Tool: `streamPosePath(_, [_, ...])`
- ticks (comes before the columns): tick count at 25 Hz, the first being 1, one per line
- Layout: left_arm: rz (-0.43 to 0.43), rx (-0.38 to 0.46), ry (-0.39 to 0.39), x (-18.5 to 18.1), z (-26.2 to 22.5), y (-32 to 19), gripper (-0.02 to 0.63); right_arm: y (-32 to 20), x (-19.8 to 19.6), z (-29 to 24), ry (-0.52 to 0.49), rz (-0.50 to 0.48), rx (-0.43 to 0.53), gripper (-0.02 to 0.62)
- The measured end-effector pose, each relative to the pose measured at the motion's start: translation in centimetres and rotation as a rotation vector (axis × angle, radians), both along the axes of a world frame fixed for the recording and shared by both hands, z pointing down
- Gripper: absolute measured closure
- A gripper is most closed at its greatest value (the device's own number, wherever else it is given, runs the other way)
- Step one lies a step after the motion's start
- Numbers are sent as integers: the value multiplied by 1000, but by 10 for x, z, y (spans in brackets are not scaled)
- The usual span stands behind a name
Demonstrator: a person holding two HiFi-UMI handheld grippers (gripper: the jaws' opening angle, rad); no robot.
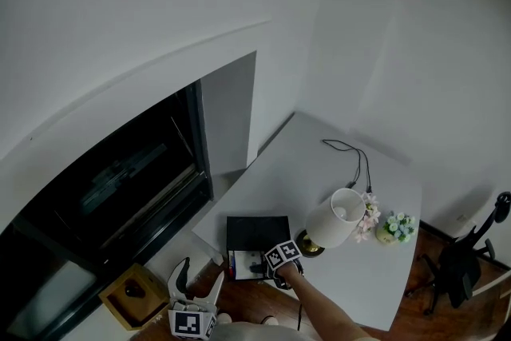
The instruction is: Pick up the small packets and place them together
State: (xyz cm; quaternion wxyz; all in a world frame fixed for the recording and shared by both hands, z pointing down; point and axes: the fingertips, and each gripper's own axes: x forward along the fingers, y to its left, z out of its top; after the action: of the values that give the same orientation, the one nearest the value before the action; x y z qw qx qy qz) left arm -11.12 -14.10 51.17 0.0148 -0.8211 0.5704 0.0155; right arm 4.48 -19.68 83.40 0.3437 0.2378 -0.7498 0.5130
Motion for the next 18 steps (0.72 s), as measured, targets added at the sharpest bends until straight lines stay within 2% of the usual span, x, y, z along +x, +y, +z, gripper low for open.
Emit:
streamPosePath(1, [-5,-1,0,-2,0,0,256,-1,-2,1,-3,11,-14,343])
streamPosePath(2, [-10,-3,1,-3,0,0,256,-2,-3,2,-3,18,-24,374])
streamPosePath(4, [-19,-6,3,-7,1,0,256,-3,-3,2,7,19,-24,382])
streamPosePath(5, [-21,-5,3,-8,1,-1,256,-2,-3,1,10,14,-18,454])
streamPosePath(6, [-22,-5,3,-9,1,-1,256,-2,-3,0,10,7,-10,494])
streamPosePath(7, [-23,-6,3,-10,1,-2,256,-1,-3,-1,8,1,0,496])
streamPosePath(8, [-23,-6,4,-10,1,-3,256,0,-3,-3,7,-3,12,552])
streamPosePath(14, [-9,-7,16,-8,7,-7,256,2,1,-14,-14,33,66,591])
streamPosePath(18, [15,-12,18,-1,8,-9,256,5,9,-30,-47,52,100,592])
